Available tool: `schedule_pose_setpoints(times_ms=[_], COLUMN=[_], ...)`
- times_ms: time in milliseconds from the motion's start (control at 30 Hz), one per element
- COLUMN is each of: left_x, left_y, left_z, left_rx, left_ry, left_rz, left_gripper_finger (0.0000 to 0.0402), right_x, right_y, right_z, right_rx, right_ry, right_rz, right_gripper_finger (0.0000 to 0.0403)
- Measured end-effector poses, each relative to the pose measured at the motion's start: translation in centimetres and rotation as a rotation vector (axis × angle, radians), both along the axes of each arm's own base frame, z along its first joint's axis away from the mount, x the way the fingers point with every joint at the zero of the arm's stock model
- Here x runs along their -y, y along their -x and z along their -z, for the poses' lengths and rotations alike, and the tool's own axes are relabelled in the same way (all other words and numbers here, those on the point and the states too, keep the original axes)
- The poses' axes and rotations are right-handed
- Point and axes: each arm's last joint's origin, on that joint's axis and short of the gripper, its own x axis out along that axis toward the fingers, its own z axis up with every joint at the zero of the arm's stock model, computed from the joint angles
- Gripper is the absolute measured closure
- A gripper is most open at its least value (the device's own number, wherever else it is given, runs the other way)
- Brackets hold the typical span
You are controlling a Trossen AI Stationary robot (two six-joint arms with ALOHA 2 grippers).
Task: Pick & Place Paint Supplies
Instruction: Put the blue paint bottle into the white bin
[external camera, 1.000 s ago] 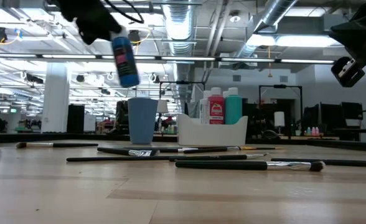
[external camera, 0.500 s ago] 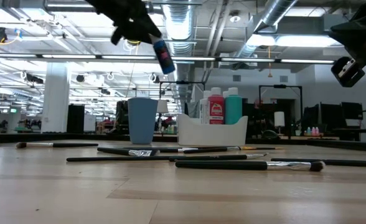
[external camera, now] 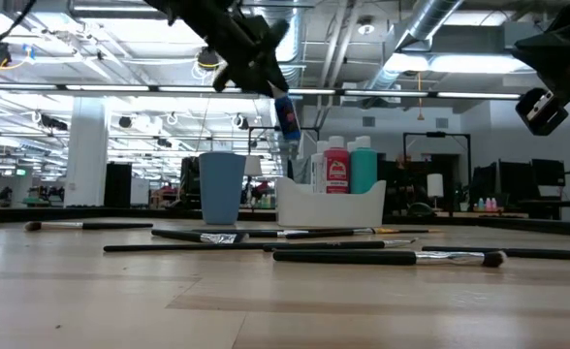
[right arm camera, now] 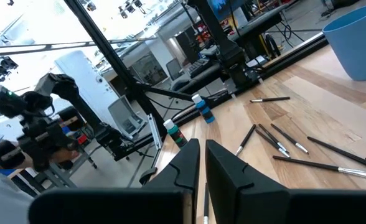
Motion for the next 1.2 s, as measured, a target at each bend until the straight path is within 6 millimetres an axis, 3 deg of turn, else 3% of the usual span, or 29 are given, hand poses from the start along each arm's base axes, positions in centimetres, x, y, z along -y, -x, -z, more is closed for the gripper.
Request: schedule_pose_setpoints(times_ms=[200,700,1200], left_x=[-0.4,-3.5,-4.1], left_y=[-1.3,-2.5,-4.2], left_z=[1.8,4.9,8.8], left_rx=[-0.045,-0.050,-0.103], left_ry=[-0.001,0.041,0.067], left_rz=[-0.011,-0.067,-0.057], left_gripper_finger=[0.0294,0.0294,0.0294], right_x=[0.0,0.0,0.0], right_y=[0.0,0.0,0.0], right_z=[0.0,0.0,0.0], right_rx=[0.000,-0.001,0.000], right_ry=[0.000,0.000,0.000], right_rz=[0.000,0.000,-0.001], right_gripper_finger=[0.0380,0.0380,0.0381])
